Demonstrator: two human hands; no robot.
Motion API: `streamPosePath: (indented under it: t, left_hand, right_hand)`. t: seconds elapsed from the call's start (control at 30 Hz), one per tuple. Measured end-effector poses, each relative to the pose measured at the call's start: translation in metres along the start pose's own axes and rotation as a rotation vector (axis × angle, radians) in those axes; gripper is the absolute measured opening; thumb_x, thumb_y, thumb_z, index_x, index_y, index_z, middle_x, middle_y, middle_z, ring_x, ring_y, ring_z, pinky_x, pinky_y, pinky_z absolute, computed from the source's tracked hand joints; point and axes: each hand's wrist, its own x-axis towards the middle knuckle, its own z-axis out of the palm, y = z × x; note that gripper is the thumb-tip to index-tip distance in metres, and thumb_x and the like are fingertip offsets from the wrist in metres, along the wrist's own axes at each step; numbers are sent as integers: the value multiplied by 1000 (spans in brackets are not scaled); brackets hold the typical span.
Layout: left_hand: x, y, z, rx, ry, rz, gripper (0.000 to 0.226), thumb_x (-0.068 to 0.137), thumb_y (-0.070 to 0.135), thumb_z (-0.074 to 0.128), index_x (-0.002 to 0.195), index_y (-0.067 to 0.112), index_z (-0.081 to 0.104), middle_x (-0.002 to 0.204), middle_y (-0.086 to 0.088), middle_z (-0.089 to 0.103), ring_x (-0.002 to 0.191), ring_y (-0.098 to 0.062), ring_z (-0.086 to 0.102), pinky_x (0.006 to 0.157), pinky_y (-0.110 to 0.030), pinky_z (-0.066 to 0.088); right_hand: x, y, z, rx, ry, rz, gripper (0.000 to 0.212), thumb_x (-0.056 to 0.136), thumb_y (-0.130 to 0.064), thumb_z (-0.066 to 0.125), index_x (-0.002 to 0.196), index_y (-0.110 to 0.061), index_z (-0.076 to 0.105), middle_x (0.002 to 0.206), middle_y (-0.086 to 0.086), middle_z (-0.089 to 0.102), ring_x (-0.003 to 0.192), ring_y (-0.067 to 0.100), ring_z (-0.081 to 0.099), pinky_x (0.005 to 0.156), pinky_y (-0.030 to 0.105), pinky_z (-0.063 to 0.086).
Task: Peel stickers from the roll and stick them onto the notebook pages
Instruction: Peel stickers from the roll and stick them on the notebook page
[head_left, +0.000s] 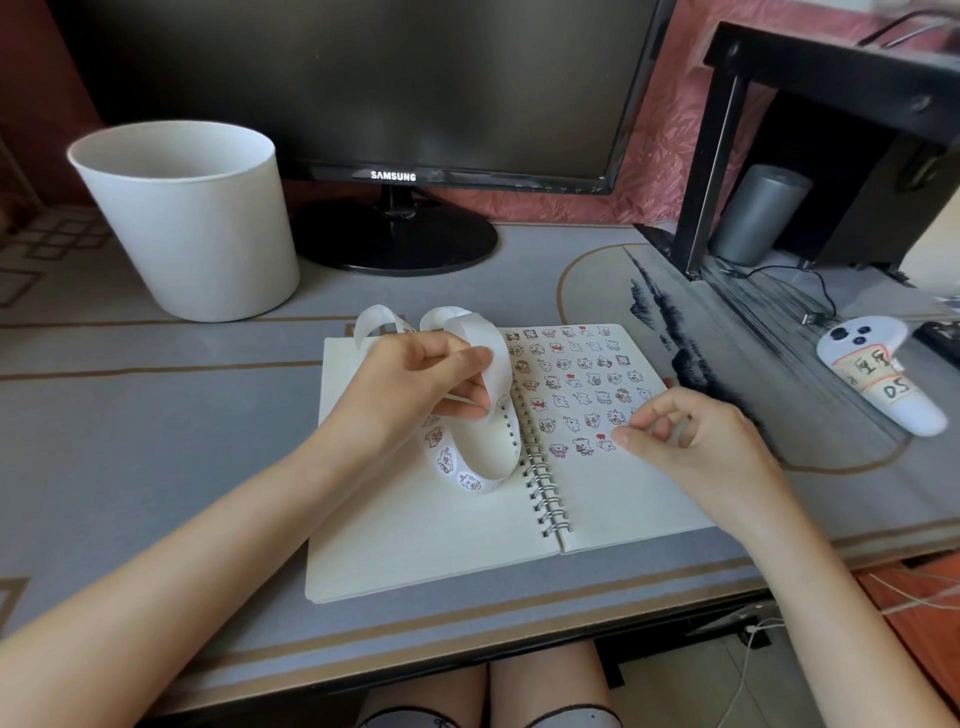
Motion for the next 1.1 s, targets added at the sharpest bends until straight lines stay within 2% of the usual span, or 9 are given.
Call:
streamPosePath:
  t: [0.1,0.33,0.5,0.6,0.67,0.83,1.0,1.1]
  left_hand:
    - [-1,1,0,1,0,-2,19,91,11,59,77,-1,63,60,-4,65,57,-12,66,57,-15,52]
    - [-1,2,0,5,0,-6,21,91,13,59,74,2,63,60,-5,66,57,-13,66,57,-14,51]
    - [-1,2,1,3,0,-5,21,91,12,59,73,2,62,60,-4,66,56,-12,66,57,-14,51]
    - [-1,2,1,0,1,0,20,91,11,59,74,1,62,60,-5,65,56,-11,65,56,-14,51]
    - [-2,2,1,-5,1,-1,20,91,11,59,74,2,62,60,-5,65,56,-11,65,56,-14,51]
    - [-1,2,1,0,-1,1,20,91,12,59,74,1,63,61,-4,65,57,-12,66,57,-15,52]
    - [-1,1,0,0,-3,1,20,91,12,59,74,2,62,62,-5,65,57,-13,66,57,-15,52]
    - [-1,1,0,-3,-3,3,20,91,13,59,74,2,63,60,-3,66,57,-13,66,58,-15,52]
  right_hand:
    - [3,3,0,22,-8,21,17,70,-36,78,75,-29,64,73,-8,59,59,2,49,66,29,42]
    - [6,8,0,42,-17,-1,11,80,-24,73,81,-28,62,71,-7,60,52,-3,47,59,28,34]
    - [7,11,-1,33,3,0,13,85,-19,66,79,-29,61,73,-8,59,59,5,47,63,28,36]
    - [8,9,-2,100,7,6,9,82,-24,70,78,-28,62,74,-8,60,63,8,49,65,29,39]
    - [7,7,-3,118,-18,19,13,76,-28,75,80,-26,63,74,-8,59,58,3,47,64,29,40]
    - [8,9,-5,127,-60,8,15,79,-17,74,81,-26,62,75,-5,58,51,-1,46,62,26,37]
    - [6,7,-6,166,-78,30,20,73,-23,79,85,-22,63,73,-6,56,50,-3,45,61,25,36]
    - [7,6,-7,174,-109,24,20,74,-16,78,85,-21,63,74,-5,55,48,-2,45,60,24,34]
